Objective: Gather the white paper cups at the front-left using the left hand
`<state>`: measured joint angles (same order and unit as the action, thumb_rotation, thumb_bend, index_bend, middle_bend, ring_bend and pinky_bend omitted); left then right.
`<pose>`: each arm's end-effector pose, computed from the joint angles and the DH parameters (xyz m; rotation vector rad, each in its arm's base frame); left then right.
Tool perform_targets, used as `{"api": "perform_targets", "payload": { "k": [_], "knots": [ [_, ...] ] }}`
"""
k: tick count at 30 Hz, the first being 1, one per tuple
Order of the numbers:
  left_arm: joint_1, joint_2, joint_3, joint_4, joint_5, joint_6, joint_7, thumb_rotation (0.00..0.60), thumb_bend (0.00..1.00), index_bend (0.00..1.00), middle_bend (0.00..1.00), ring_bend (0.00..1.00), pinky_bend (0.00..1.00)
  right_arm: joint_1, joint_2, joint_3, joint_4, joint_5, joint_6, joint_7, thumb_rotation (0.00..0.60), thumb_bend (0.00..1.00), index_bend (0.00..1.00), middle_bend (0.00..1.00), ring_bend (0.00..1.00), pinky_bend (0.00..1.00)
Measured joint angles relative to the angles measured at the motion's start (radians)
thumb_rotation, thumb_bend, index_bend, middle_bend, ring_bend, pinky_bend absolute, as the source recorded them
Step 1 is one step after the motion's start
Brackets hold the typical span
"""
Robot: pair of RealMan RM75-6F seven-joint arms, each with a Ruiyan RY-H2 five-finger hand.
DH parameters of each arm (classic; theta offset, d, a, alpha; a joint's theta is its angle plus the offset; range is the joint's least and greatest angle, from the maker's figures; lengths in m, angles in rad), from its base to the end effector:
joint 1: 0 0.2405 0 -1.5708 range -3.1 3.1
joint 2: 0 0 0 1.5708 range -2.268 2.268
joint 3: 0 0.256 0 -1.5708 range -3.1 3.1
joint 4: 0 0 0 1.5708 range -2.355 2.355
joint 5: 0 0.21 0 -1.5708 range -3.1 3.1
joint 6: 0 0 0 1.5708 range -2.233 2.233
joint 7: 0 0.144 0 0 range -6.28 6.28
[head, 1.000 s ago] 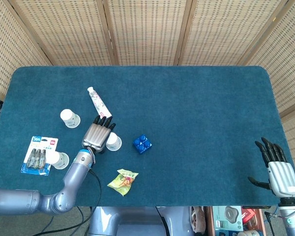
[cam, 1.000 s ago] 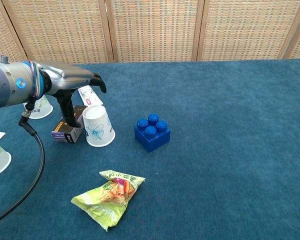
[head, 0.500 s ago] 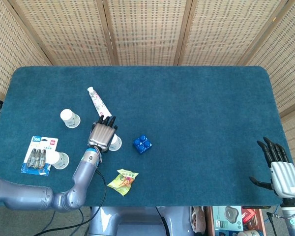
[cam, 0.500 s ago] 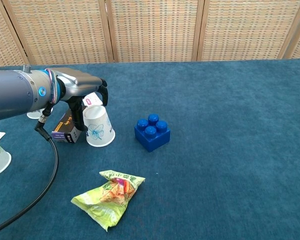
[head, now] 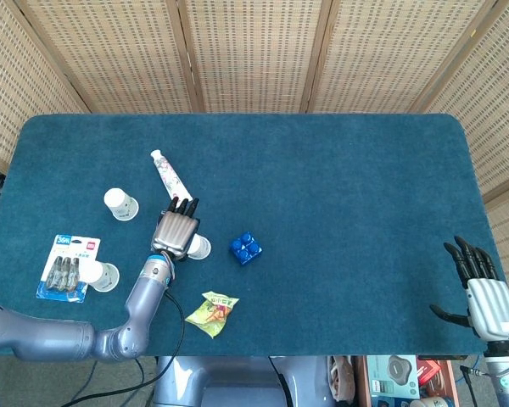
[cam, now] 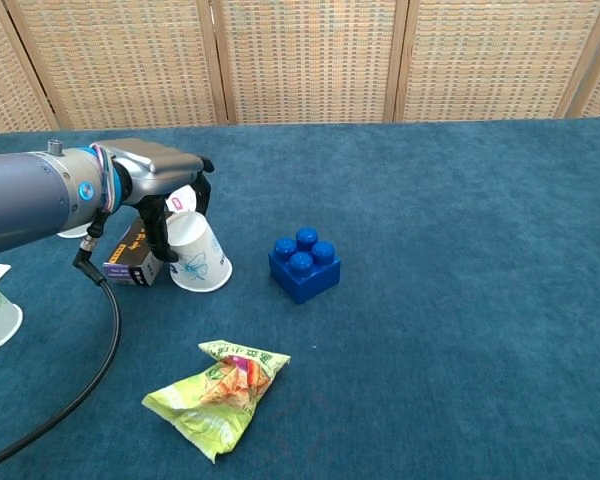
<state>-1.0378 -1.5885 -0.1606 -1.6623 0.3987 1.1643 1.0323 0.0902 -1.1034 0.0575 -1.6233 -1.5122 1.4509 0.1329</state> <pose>-0.0951 0.3482 -0.0309 -1.8785 -0.7841 -0.4489 -0.3086 -0.1841 0.1589 1.3659 -1.0149 0.9989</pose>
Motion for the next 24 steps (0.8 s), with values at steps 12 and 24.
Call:
{"api": "perform_targets", "payload": {
  "k": [12,24],
  "knots": [
    [0.033,0.100,0.011,-0.166,0.117,0.045,-0.058,0.600,0.23,0.45,0.00,0.00,0.00,0.000,-0.003,-0.001,-0.003,0.000,0.001,-0.021,0.600,0.14,0.00,0.00,0.00,0.00],
    [0.180,0.446,0.142,-0.542,0.435,0.084,-0.189,0.600,0.23,0.45,0.00,0.00,0.00,-0.003,-0.008,-0.002,-0.014,0.001,0.008,-0.061,0.600,0.14,0.00,0.00,0.00,0.00]
  ]
}}
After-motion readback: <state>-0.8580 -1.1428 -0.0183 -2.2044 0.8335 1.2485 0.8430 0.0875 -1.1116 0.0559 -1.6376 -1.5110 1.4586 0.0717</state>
